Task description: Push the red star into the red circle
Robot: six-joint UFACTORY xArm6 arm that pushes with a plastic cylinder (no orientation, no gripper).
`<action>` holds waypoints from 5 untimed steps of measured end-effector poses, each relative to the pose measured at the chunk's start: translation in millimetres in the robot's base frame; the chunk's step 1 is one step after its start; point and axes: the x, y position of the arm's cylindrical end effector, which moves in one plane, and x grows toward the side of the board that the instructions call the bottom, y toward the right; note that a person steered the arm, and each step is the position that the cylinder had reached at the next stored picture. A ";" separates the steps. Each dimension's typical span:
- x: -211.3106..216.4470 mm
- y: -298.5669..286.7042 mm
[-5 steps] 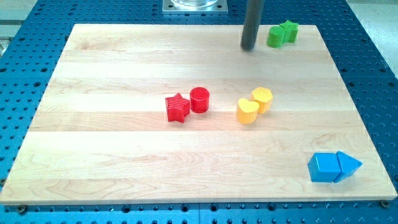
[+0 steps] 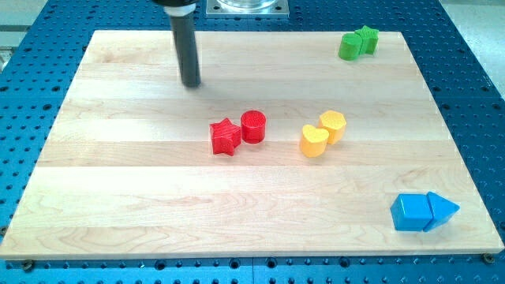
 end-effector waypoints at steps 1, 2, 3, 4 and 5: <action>72.4 -25.7; 105.4 -27.4; 122.5 -26.1; 130.4 19.8; 130.4 60.4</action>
